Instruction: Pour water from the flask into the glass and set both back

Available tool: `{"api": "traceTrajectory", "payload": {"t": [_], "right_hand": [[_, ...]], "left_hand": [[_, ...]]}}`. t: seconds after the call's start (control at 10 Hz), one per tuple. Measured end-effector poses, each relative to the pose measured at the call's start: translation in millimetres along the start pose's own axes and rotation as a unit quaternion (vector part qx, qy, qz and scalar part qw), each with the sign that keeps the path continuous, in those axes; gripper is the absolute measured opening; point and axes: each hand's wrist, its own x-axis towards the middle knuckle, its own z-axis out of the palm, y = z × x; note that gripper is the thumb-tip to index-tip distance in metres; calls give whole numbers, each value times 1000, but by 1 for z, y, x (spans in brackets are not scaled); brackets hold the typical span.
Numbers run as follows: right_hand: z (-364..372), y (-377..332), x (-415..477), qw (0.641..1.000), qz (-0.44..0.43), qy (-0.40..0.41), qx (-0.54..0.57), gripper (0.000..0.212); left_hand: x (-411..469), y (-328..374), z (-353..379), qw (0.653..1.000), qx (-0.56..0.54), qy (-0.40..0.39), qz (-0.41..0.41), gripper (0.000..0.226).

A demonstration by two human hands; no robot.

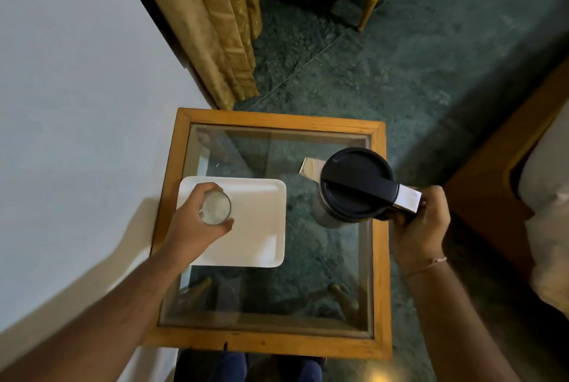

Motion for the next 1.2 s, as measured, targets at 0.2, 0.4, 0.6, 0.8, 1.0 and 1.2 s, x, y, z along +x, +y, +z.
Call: {"api": "traceTrajectory", "payload": {"t": [0.2,0.4,0.6,0.8,1.0,1.2], "right_hand": [[4,10,-10,983,30,56,174,51],[4,10,-17,972,76,69,210,30],[-2,9,-32,968,81,73,226,29],[-7,15,-33,967,95,52,232,24],[-10,17,-39,970,94,-18,225,35],[-19,-7,-52,985,90,-21,145,43]], "left_hand": [[0,-5,6,1000,20,-20,-14,74],[-6,-7,15,999,30,-28,-29,74],[-10,1,11,998,24,-46,-22,70],[-2,-18,15,999,18,-36,-16,73],[-2,-21,20,998,38,-47,-8,72],[-20,6,0,995,91,-42,-9,109]]}}
